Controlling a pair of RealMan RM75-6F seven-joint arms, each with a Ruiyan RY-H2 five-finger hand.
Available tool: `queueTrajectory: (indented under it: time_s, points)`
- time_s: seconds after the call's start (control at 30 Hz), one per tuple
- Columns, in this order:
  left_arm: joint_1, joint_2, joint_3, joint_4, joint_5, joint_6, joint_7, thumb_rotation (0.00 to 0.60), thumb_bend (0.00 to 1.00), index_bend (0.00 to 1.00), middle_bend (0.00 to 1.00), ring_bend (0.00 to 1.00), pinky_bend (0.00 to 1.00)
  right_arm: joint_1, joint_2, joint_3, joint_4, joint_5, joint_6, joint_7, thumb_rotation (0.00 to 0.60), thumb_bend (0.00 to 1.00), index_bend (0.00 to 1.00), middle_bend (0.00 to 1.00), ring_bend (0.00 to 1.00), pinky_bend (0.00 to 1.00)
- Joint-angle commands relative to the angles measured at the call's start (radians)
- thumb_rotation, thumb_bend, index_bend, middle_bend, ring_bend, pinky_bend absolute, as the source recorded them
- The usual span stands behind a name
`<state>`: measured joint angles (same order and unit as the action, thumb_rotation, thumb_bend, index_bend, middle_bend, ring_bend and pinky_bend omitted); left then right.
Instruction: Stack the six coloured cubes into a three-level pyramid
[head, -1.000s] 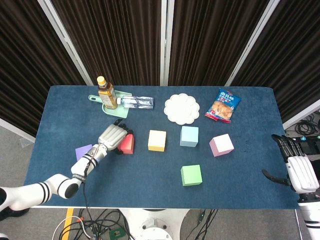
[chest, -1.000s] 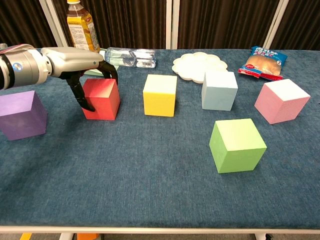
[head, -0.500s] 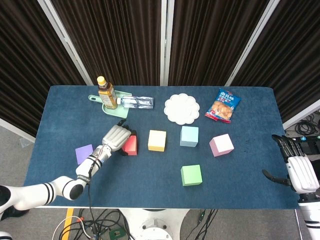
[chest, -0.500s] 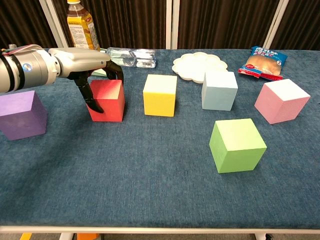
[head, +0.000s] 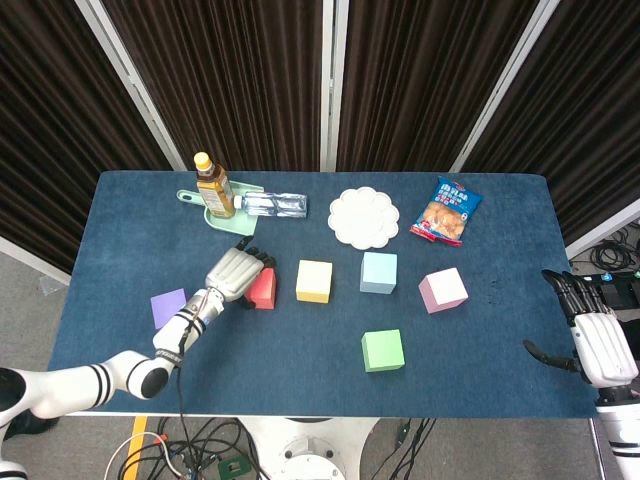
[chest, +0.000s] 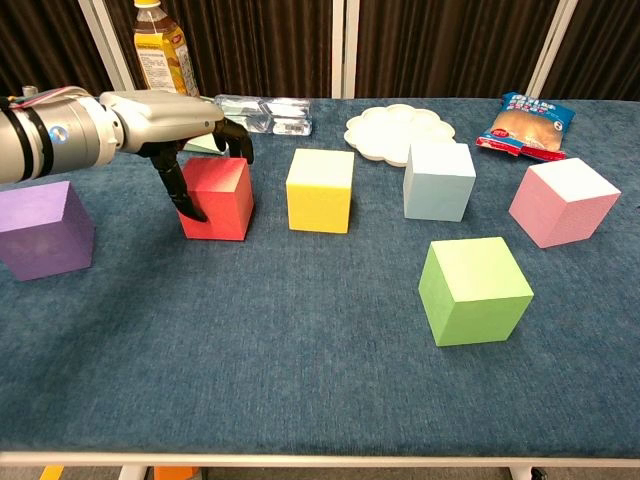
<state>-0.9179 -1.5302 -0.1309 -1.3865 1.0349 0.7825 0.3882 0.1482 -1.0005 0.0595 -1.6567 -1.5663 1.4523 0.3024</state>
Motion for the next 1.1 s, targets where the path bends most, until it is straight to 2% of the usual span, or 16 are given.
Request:
queueTrajectory:
  time_s: [0.03, 0.2, 0.43, 0.7, 0.93, 1.1]
  points:
    - [-0.001, 0.001, 0.003, 0.001, 0.000, 0.003, 0.005, 0.600, 0.00, 0.25, 0.24, 0.20, 0.05, 0.000, 0.000, 0.000, -0.001, 0.001, 0.000, 0.000, 0.600, 0.12, 0.00, 0.08, 0.00, 0.00]
    - [0.001, 0.003, 0.010, -0.003, 0.000, 0.008, 0.009, 0.600, 0.00, 0.24, 0.24, 0.20, 0.05, 0.006, 0.003, -0.002, -0.008, -0.007, -0.009, -0.004, 0.600, 0.12, 0.00, 0.08, 0.00, 0.00]
    - [0.020, 0.028, 0.006, -0.055, -0.001, 0.039, -0.006, 0.600, 0.00, 0.19, 0.23, 0.20, 0.05, 0.048, 0.025, -0.005, -0.044, -0.042, -0.063, -0.019, 0.600, 0.12, 0.00, 0.08, 0.00, 0.00]
    - [0.117, 0.139, 0.026, -0.175, 0.074, 0.177, -0.058, 0.600, 0.00, 0.18, 0.22, 0.20, 0.05, 0.174, 0.027, 0.018, -0.090, -0.059, -0.224, -0.055, 0.600, 0.12, 0.00, 0.10, 0.00, 0.00]
    - [0.225, 0.257, 0.065, -0.259, 0.147, 0.295, -0.114, 0.600, 0.00, 0.18, 0.22, 0.20, 0.05, 0.333, -0.074, 0.080, -0.103, 0.049, -0.435, -0.010, 0.600, 0.12, 0.00, 0.17, 0.00, 0.00]
    - [0.287, 0.309, 0.092, -0.296, 0.204, 0.354, -0.149, 0.600, 0.00, 0.18, 0.22, 0.20, 0.05, 0.450, -0.164, 0.146, -0.093, 0.198, -0.569, -0.104, 0.600, 0.06, 0.00, 0.17, 0.00, 0.00]
